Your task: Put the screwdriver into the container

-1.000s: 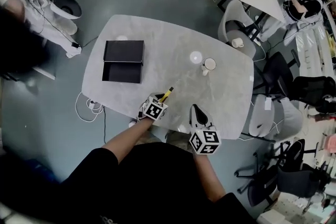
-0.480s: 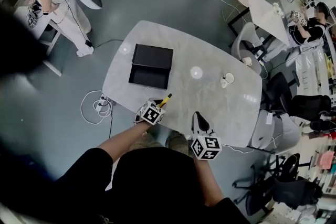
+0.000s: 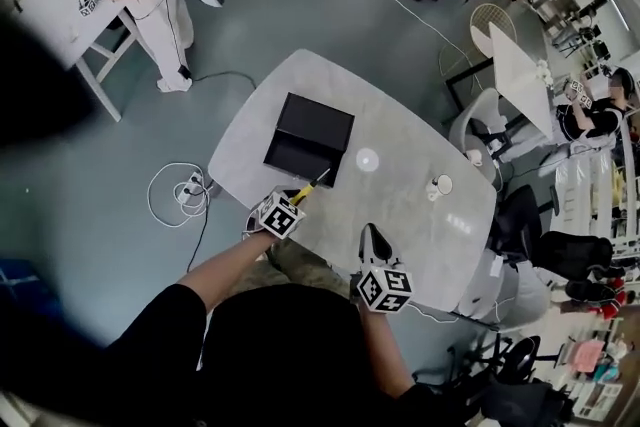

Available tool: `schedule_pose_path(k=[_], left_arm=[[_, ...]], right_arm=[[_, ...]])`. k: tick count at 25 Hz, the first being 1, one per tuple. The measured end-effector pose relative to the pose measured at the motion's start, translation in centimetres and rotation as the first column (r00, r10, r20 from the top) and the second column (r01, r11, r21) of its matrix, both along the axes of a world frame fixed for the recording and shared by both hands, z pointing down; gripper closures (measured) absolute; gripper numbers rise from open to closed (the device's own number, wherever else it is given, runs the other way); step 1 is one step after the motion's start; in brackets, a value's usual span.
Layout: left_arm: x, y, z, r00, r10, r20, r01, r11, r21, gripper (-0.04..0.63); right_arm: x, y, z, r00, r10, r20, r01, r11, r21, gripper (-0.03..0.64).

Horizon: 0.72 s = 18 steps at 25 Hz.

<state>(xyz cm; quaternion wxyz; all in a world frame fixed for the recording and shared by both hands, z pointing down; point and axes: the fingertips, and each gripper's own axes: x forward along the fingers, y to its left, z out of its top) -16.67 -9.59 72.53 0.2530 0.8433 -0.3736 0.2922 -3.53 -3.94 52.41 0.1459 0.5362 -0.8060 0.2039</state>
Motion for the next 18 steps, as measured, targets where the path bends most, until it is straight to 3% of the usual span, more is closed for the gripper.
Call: schedule_pose_path(k=[10, 18], left_arm=[[-5.0, -3.9, 1.5, 0.996, 0.011, 0.093, -0.009, 1.000, -0.026, 0.509], [-6.2, -7.9, 2.6, 0.972, 0.149, 0.183, -0.137, 0.988, -0.076, 0.509]], right_arm=[[-5.1, -5.0, 2.7, 0.996, -0.063, 0.061, 0.065, 0.997, -0.035, 0.604], [-6.6, -10.2, 3.7, 0.994, -0.038, 0.105, 0.046, 0.996, -0.071, 0.604]])
